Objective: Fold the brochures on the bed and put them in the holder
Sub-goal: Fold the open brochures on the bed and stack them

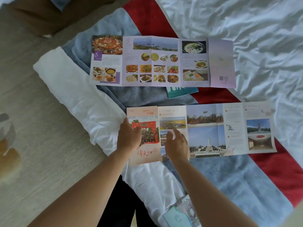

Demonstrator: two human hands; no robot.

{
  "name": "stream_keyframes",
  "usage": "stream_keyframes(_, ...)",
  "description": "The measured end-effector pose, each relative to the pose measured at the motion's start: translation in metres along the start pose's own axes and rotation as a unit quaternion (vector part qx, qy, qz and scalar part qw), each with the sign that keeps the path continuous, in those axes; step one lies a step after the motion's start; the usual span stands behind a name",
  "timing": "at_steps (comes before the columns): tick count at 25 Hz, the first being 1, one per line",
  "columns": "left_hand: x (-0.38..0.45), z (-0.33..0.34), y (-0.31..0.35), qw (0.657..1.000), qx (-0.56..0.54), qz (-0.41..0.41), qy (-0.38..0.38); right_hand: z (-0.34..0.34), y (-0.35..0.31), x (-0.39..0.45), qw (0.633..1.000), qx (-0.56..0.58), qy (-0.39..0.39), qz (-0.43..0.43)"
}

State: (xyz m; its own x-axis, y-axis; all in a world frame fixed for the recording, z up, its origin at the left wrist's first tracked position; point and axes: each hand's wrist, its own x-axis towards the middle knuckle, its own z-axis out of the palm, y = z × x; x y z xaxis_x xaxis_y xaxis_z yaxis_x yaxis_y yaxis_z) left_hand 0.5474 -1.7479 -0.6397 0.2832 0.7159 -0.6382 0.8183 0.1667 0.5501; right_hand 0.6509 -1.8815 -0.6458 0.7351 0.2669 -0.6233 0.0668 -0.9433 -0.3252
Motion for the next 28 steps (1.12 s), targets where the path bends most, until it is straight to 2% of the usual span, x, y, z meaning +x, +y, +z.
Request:
stream_keyframes(3,0.001,0.004,0.011,0.993,-0.083,-0.071,0.041,-0.007,0.001,0.005,1.0,0.012,-0.015,-0.007)
stream_keyframes(6,-0.001,0.015,0.03,0.985,-0.098,-0.129,0.065,-0.017,0.007,0.009,0.999,0.024,-0.012,-0.021)
stream_keyframes(10,-0.007,0.027,0.058,0.982,-0.134,-0.095,0.091,-0.034,0.013,0.006,0.999,0.042,0.012,-0.023)
stream_keyframes(14,-0.01,0.037,0.078,0.982,-0.157,-0.075,0.079,-0.061,0.017,0.001,0.995,0.088,0.038,-0.019)
stream_keyframes(22,-0.025,0.096,0.109,0.998,-0.052,0.045,0.014,-0.11,0.05,0.005,0.984,0.171,0.058,0.003)
stream_keyframes(28,-0.028,0.157,0.123,0.998,-0.02,0.049,-0.023,-0.128,0.104,0.032,0.986,0.135,0.073,0.07)
